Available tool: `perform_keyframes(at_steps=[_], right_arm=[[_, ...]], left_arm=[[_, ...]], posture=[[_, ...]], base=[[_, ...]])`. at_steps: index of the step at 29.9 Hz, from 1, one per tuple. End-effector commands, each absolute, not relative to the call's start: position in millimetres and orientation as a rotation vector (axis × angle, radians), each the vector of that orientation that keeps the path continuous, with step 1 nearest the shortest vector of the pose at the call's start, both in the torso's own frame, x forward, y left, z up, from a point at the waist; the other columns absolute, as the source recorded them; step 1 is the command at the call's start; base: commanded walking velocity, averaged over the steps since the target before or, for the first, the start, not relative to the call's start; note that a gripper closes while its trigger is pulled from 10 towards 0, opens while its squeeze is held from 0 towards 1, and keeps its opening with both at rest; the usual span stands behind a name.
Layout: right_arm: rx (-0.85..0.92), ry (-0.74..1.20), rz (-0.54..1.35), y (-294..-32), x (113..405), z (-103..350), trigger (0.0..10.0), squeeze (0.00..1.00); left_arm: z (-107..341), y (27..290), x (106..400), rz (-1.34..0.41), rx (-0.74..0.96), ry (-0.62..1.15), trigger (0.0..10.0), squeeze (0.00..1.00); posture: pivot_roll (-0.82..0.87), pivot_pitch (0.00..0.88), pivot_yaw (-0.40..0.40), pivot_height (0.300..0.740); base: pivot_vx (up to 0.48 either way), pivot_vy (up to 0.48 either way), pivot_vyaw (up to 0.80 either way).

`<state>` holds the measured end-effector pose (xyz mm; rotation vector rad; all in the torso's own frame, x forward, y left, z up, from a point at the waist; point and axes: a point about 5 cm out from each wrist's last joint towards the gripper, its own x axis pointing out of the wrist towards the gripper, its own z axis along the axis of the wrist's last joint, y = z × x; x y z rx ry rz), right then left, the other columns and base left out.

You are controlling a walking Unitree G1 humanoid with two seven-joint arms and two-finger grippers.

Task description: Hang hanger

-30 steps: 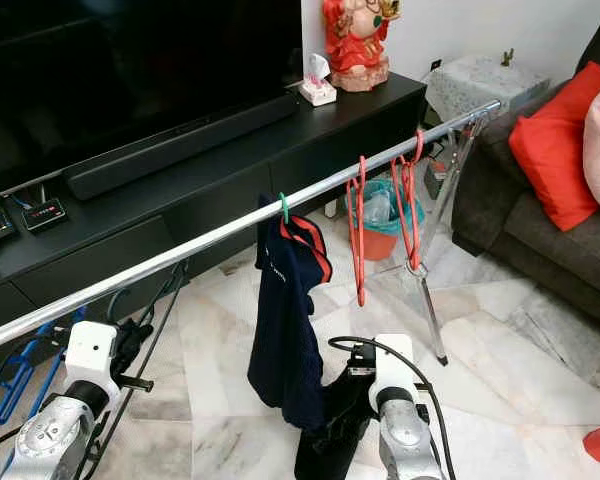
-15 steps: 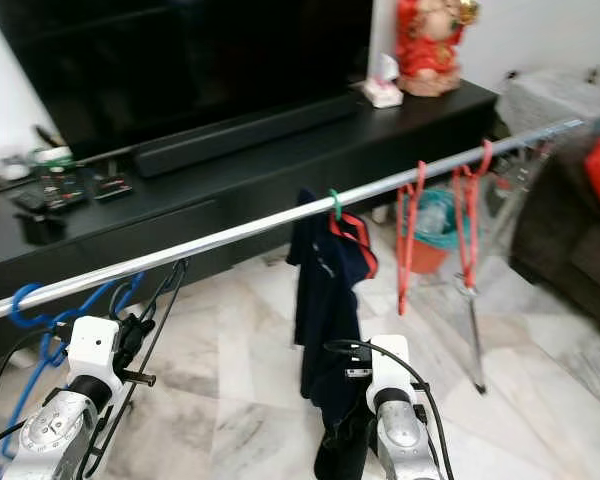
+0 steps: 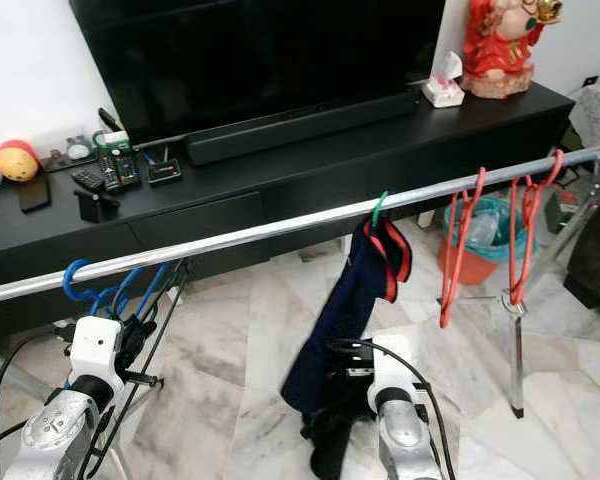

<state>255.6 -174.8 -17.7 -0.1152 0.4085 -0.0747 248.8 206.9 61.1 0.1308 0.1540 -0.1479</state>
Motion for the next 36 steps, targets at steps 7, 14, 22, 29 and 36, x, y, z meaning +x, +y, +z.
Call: perform_keyframes(at_steps=[7, 14, 22, 29, 36], right_arm=[[-0.094, 0.395, -0.08, -172.3, 259.3, -14.6, 10.0, 0.0], [-0.092, 0.396, -0.08, -172.5, 258.9, -14.9, 10.0, 0.0], [-0.09, 0.397, -0.078, -172.0, 258.8, -15.1, 10.0, 0.0], [-0.105, 0.389, -0.065, -170.4, 259.1, -14.2, 10.0, 0.0], [-0.108, 0.384, -0.064, -170.0, 259.1, -13.9, 10.0, 0.0]], left_arm=[[61.4, 208.9, 250.2, -0.137, 0.132, 0.159, 10.0, 0.0], [61.6, 208.9, 249.7, -0.134, 0.131, 0.156, 10.0, 0.0], [62.0, 209.2, 250.0, -0.134, 0.133, 0.156, 10.0, 0.0], [61.9, 209.4, 250.0, -0.132, 0.133, 0.156, 10.0, 0.0], [62.0, 209.6, 249.8, -0.132, 0.134, 0.156, 10.0, 0.0]], posture=[[-0.09, 0.0, 0.052, 0.74], [-0.09, 0.0, 0.052, 0.74], [-0.09, 0.0, 0.053, 0.74], [-0.09, 0.0, 0.053, 0.74], [-0.09, 0.0, 0.053, 0.74]], base=[[0.0, 0.0, 0.0], [0.0, 0.0, 0.0], [0.0, 0.0, 0.0], [0.0, 0.0, 0.0], [0.0, 0.0, 0.46]])
